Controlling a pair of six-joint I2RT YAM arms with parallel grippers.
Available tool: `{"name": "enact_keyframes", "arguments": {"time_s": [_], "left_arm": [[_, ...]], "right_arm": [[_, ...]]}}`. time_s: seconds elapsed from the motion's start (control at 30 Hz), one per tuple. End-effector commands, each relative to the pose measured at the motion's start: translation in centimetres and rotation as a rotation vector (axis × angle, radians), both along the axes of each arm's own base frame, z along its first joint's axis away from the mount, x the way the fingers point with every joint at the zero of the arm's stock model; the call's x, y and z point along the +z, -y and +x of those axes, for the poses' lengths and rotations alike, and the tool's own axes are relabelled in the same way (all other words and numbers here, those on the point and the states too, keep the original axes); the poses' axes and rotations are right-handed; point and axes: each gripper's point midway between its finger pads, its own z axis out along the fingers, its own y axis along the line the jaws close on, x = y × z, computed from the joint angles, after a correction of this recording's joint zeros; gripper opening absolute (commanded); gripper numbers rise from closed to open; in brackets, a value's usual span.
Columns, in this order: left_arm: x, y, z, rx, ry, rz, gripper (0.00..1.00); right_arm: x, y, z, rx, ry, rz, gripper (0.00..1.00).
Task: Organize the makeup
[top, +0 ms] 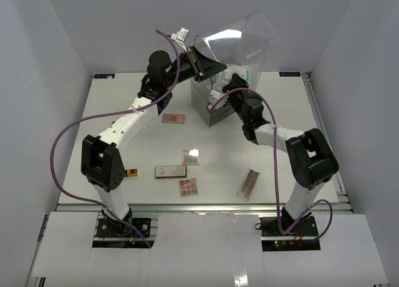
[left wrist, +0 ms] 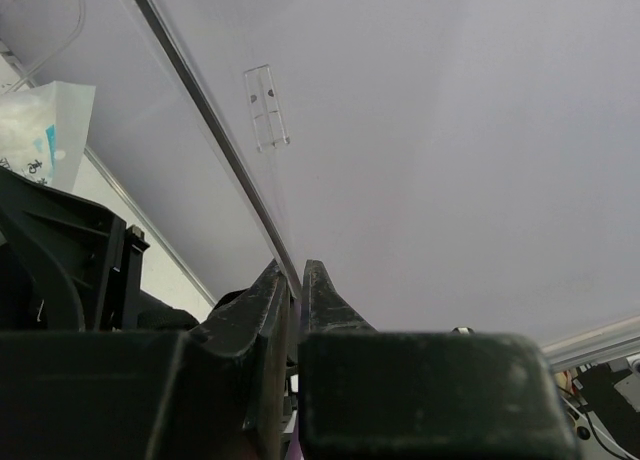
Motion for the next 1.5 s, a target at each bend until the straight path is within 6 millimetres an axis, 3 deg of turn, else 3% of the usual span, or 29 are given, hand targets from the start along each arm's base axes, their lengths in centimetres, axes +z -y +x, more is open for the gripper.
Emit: {"name": "enact_keyframes", "arguments": {"time_s": [0.0,0.03,0.1,0.17,0.27,0.57,0.9,1.03,1.1,1.23,1.47], "left_arm": [[7.6,-2.3,-2.2,0.036,0.229,-0.095,0.06],[7.6,-2.3,-2.2,0.035,0.23,-0.094,0.06],[7.6,-2.2,-2.2,0.032,0.23,-0.093,0.06],[7.5,-2.2,-2.1,0.032,0.229,-0.092,0.06],[7.3,-2.1,-2.0,0.03,0.225,-0.092,0.06],[7.4,-2.1,-1.9,0.034,0.226,-0.094,0.06],[7.0,-2.1,-1.6,0.042,0.211,-0.091,0.06],[6.7,-2.1,-1.6,0.044,0.2,-0.092,0.06],[6.9,-2.2,-1.8,0.043,0.202,-0.095,0.06],[6.8,-2.3,-2.0,0.045,0.198,-0.093,0.06],[6.5,-2.6,-2.5,0.045,0.194,-0.08,0.06]], "right_arm": [[3.8,-0.5,0.4,0.048,0.155,0.023,0.65],[3.5,-0.6,0.4,0.055,0.156,0.012,0.77],[2.7,-0.7,0.3,0.08,0.153,-0.026,0.9],[2.0,-0.6,0.4,0.088,0.145,-0.048,0.97],[1.4,-0.4,0.4,0.091,0.131,-0.064,0.98],[2.2,0.2,-1.7,0.125,0.099,-0.033,0.97],[-2.7,0.4,-5.9,0.164,-0.114,-0.063,0.99],[-5.1,0.8,-6.7,0.156,-0.318,-0.039,1.0],[-4.8,0.4,-7.1,0.184,-0.377,-0.036,0.95],[-7.0,-0.3,-9.5,0.273,-0.565,-0.098,0.9],[-10.9,0.9,-17.8,0.455,-0.888,-0.213,0.8]]}}
